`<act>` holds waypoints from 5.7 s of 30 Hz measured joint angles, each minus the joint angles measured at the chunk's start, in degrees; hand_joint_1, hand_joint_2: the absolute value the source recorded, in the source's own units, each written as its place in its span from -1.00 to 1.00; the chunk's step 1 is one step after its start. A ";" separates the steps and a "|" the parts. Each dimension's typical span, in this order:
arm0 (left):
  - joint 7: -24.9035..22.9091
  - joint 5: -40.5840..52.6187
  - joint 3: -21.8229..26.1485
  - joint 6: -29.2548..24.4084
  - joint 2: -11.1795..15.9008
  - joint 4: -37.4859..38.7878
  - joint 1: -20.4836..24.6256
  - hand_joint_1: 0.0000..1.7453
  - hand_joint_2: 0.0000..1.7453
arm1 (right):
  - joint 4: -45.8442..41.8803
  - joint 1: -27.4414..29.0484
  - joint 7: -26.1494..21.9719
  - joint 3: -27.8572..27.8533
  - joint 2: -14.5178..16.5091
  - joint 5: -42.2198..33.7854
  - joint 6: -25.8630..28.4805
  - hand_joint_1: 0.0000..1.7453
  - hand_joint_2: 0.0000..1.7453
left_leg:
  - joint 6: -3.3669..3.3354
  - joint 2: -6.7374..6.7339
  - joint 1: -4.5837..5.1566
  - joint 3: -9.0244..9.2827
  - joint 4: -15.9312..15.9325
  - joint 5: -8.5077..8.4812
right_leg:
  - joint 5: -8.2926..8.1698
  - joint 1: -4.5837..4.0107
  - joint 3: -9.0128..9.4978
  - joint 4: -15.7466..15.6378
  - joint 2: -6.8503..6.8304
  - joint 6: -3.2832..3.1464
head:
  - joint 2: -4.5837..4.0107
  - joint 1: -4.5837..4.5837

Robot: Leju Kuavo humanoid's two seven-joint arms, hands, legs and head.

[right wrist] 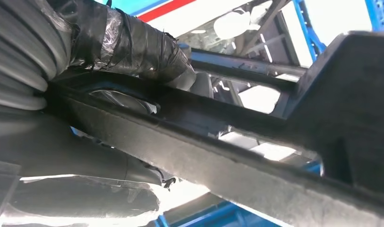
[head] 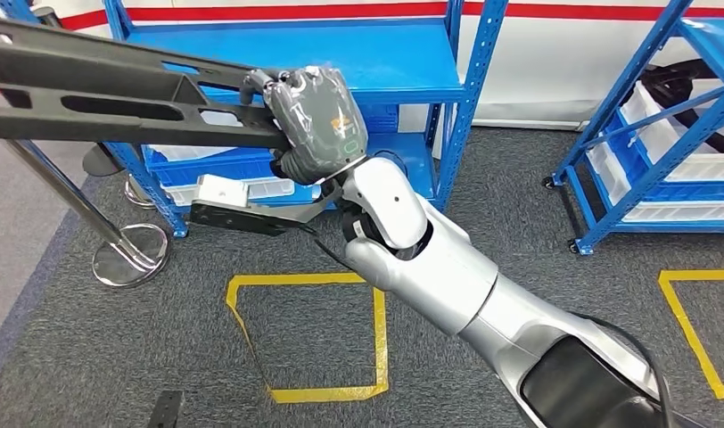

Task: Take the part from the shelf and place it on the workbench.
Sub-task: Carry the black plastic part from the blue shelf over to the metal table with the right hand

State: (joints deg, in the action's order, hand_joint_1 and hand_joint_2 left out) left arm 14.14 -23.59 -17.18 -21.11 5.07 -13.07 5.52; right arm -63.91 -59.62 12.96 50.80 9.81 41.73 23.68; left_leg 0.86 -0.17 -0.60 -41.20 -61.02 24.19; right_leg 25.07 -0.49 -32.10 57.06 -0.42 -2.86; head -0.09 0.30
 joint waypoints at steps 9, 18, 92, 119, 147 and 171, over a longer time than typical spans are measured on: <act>0.09 -0.10 0.00 -0.35 0.11 0.01 0.09 -1.00 1.00 | 0.50 -0.07 -1.10 0.00 0.25 -2.15 0.97 1.00 1.00 | 3.23 0.26 -1.74 8.82 -1.47 3.57 | -5.11 1.67 -8.25 2.41 -0.11 2.48 | 0.00 -0.33; 0.35 -0.25 0.00 -0.69 0.19 0.00 0.24 -1.00 1.00 | 0.69 -0.13 -1.80 0.00 0.03 -3.70 2.00 1.00 1.00 | -1.59 0.16 -0.70 6.29 1.80 1.67 | 4.40 1.44 -12.74 15.61 0.26 4.06 | 0.00 -0.24; -0.56 -0.33 -0.58 -2.17 1.85 0.00 -0.34 -1.00 1.00 | 1.48 1.87 -3.85 0.00 -1.11 -8.76 5.62 1.00 1.00 | 1.80 2.16 -1.57 2.75 -1.73 2.23 | 0.21 1.59 -3.04 3.18 1.56 1.81 | 0.00 -1.32; -0.76 1.11 -1.78 -1.25 1.87 0.01 -0.41 -1.00 1.00 | -1.07 2.74 -0.88 -0.03 -4.13 -5.64 4.97 1.00 1.00 | 0.44 5.97 -1.14 4.68 2.09 -0.15 | 0.38 1.47 -3.47 3.75 3.82 3.15 | 0.00 -1.18; 0.19 4.23 -7.40 -0.15 2.33 0.02 -0.12 -1.00 1.00 | -8.58 7.69 3.40 -3.92 -10.48 -0.64 2.92 1.00 1.00 | -1.18 5.89 -0.51 4.27 1.80 -0.72 | 0.61 1.54 -3.86 5.02 4.33 3.59 | 0.00 -1.60; 1.18 5.03 -8.43 1.30 3.25 0.04 0.24 -1.00 1.00 | -11.90 9.11 4.86 -5.38 -12.40 2.24 0.67 1.00 1.00 | -2.70 1.48 -0.04 5.09 3.49 -1.25 | 7.63 0.66 -7.63 15.34 -0.17 3.95 | 0.00 -2.07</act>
State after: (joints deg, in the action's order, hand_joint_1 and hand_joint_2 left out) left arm 15.32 -18.57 -25.61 -19.81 8.32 -13.03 5.76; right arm -75.81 -50.50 17.82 45.41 -2.58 43.97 24.35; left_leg -1.84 1.32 -0.64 -36.11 -57.53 22.94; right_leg 32.70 0.17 -39.72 72.41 -0.59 1.09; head -0.09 -1.77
